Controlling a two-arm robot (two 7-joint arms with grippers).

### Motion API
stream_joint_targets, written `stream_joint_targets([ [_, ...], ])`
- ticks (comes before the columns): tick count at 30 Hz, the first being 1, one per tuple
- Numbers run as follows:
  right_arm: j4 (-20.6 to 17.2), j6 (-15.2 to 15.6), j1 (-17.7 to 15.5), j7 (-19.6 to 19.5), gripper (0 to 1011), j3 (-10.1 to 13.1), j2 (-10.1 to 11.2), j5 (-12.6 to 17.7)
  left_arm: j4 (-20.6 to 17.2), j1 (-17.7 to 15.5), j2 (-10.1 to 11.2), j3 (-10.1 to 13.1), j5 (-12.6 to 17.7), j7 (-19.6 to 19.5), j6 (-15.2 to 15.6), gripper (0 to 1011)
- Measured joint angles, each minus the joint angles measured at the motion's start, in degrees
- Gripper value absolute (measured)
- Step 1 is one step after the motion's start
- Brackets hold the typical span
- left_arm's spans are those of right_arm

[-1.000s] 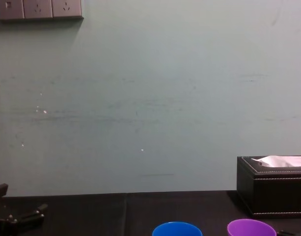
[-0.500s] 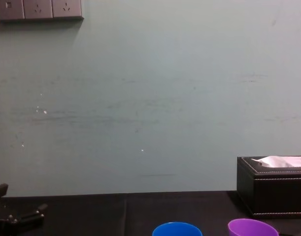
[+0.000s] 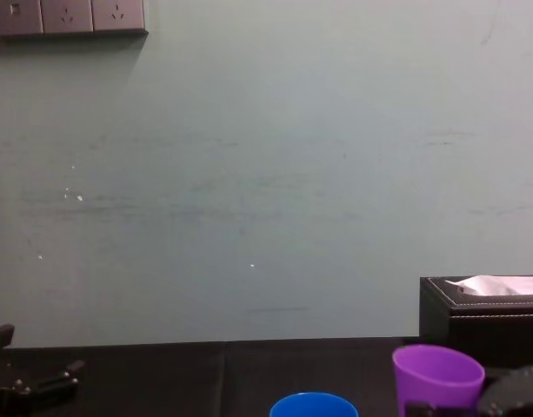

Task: Stack the three plastic cups sequentially using one hand.

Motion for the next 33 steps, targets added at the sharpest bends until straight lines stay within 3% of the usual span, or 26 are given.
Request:
stream_joint_targets([
  [15,-7.38,6.09,6.08,3.36,723,-2.15,1.93,2.72,0.00,0.00,0.00,0.00,0.00,0.00,0.00,1000],
  [33,-8.33,7.06,9.39,4.66,723,-6.52,2.03,4.80,0.00,0.00,0.00,0.00,0.00,0.00,0.00,1000],
])
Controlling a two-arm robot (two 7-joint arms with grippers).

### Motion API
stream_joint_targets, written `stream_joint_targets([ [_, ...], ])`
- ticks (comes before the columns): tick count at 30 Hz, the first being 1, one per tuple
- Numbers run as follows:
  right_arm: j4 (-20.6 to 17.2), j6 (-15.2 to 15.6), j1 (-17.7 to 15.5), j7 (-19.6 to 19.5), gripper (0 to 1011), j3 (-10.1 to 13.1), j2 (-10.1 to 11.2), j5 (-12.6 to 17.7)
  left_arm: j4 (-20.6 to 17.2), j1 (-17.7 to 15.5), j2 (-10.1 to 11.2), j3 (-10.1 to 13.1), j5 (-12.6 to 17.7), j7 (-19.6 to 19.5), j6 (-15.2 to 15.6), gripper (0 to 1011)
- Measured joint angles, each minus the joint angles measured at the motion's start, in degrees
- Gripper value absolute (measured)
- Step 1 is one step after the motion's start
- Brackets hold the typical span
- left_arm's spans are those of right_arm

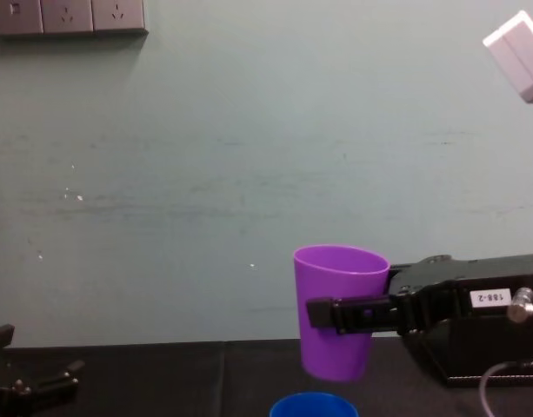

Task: Stack the three plastic cups sequentially using one hand.

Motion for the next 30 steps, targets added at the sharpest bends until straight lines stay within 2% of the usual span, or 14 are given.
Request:
stream_joint_targets([
  [14,1.91,-0.45,1.81,0.80,723,-3.57,-0.28,0.55,0.00,0.00,0.00,0.00,0.00,0.00,0.00,1000],
  [30,5.18,-1.57,3.28,1.62,723,-5.56,-0.93,0.53,0.00,0.00,0.00,0.00,0.00,0.00,0.00,1000],
])
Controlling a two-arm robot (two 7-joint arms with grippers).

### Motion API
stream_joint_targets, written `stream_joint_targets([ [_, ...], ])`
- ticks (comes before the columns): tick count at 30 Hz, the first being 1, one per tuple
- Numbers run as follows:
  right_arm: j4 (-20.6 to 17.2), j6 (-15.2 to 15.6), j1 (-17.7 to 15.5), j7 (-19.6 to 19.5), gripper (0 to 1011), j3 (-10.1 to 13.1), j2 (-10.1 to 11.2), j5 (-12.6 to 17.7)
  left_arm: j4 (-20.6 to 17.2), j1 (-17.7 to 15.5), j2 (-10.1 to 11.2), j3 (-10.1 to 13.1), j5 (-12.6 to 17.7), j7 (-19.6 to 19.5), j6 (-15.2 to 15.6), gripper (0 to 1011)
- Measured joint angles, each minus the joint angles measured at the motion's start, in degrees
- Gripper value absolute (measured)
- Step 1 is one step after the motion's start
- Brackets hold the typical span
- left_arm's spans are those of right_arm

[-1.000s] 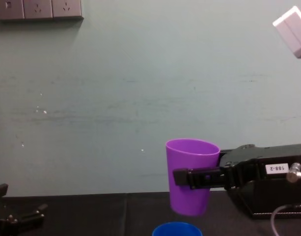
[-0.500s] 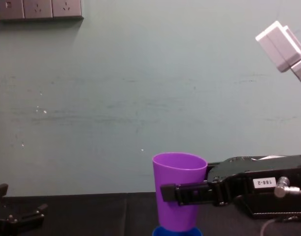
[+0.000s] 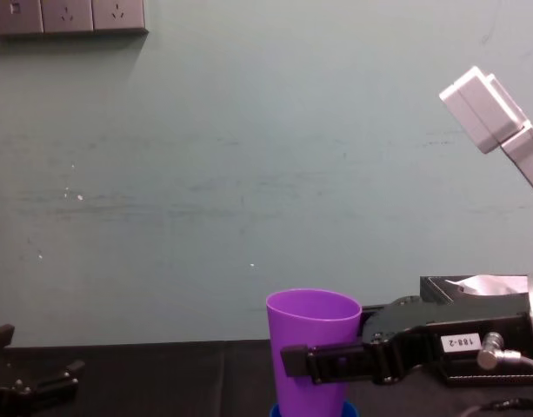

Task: Stack the three plastic cups sequentially using one hand.

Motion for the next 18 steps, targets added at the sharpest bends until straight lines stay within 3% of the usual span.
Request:
stream_joint_targets([
  [18,1.44,-0.67,0.59,0.02,723,-0.73,-0.43,-0.41,0.00,0.00,0.00,0.00,0.00,0.00,0.00,1000],
])
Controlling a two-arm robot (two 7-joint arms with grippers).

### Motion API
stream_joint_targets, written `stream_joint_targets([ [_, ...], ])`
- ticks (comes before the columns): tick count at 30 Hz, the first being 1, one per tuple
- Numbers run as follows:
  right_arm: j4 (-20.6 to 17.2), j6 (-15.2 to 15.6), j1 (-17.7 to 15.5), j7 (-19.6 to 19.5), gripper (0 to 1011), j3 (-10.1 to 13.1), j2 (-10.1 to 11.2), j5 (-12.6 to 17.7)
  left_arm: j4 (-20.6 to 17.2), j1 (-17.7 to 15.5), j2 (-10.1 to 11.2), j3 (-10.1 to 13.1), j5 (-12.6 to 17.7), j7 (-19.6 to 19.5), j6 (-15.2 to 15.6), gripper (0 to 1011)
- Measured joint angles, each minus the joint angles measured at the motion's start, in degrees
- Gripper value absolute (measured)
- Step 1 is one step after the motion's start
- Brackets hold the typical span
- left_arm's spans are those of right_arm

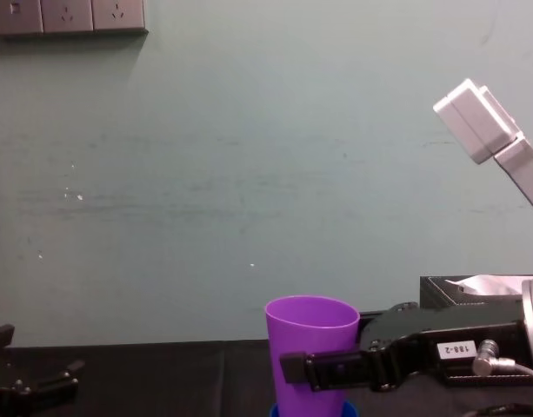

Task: Stack the three plastic cups sequentially using one hand.

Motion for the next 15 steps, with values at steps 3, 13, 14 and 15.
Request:
stream_joint_targets([
  [3,0.30,-0.17,0.03,-0.02,723,-0.04,-0.08,-0.14,0.00,0.00,0.00,0.00,0.00,0.00,0.00,1000],
  [13,1.33,-0.61,0.08,0.02,723,-0.13,-0.48,-0.40,0.00,0.00,0.00,0.00,0.00,0.00,0.00,1000],
  [14,1.40,-0.65,0.07,0.04,723,-0.15,-0.50,-0.42,0.00,0.01,0.00,0.00,0.00,0.00,0.00,1000],
  [15,1.47,-0.71,0.06,0.08,723,-0.15,-0.52,-0.42,0.00,0.00,0.00,0.00,0.00,0.00,0.00,1000],
])
